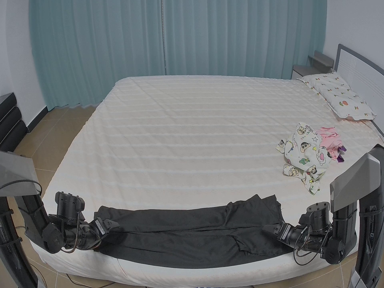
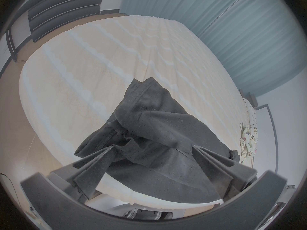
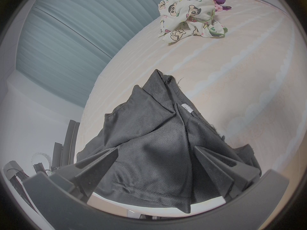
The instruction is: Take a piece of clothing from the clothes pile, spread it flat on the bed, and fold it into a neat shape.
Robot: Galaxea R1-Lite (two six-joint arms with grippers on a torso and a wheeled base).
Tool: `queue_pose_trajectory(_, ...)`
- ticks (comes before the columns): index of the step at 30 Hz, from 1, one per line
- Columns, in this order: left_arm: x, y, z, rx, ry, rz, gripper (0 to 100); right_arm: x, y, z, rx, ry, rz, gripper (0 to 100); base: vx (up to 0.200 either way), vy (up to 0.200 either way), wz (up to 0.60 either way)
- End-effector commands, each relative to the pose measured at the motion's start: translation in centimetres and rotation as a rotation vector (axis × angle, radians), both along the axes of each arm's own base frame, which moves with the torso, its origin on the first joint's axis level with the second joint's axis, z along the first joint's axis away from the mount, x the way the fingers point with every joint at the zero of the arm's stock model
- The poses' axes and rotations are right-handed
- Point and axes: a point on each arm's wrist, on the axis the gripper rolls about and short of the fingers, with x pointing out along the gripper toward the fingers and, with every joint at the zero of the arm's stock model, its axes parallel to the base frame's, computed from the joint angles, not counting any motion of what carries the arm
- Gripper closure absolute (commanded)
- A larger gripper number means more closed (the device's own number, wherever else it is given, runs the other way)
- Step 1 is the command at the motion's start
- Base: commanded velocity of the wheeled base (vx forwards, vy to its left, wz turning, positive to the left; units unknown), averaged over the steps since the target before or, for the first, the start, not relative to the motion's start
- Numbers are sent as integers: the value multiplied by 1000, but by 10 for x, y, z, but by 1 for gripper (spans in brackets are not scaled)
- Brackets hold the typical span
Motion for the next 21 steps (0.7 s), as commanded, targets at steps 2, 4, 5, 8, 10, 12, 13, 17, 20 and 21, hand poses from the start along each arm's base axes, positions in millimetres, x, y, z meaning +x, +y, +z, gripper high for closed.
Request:
queue_pose_trajectory(2,12,0,-8,17,2,21,0,1,0,0,4,-13,0,0,0,0,0)
queue_pose_trajectory(4,16,0,-7,3,-9,37,0,1,0,0,4,-13,0,0,0,0,0)
queue_pose_trajectory(5,17,-1,-6,-3,-12,46,0,1,0,0,4,-13,0,0,0,0,0)
queue_pose_trajectory(8,26,0,-3,-42,-38,95,0,1,0,0,4,-11,0,0,0,0,0)
queue_pose_trajectory(10,33,3,0,-72,-56,141,0,1,0,0,4,-11,0,0,0,0,0)
queue_pose_trajectory(12,40,8,2,-102,-72,189,0,1,0,0,4,-11,0,0,0,0,0)
queue_pose_trajectory(13,42,10,3,-109,-79,204,0,1,0,0,3,-11,-2,0,0,0,0)
queue_pose_trajectory(17,46,19,3,-123,-89,256,0,1,0,0,1,-12,-5,0,0,0,0)
queue_pose_trajectory(20,43,25,1,-109,-77,283,0,1,0,0,0,-14,-8,0,0,0,0)
queue_pose_trajectory(21,43,25,1,-109,-77,283,0,1,0,0,0,-14,-8,0,0,0,0)
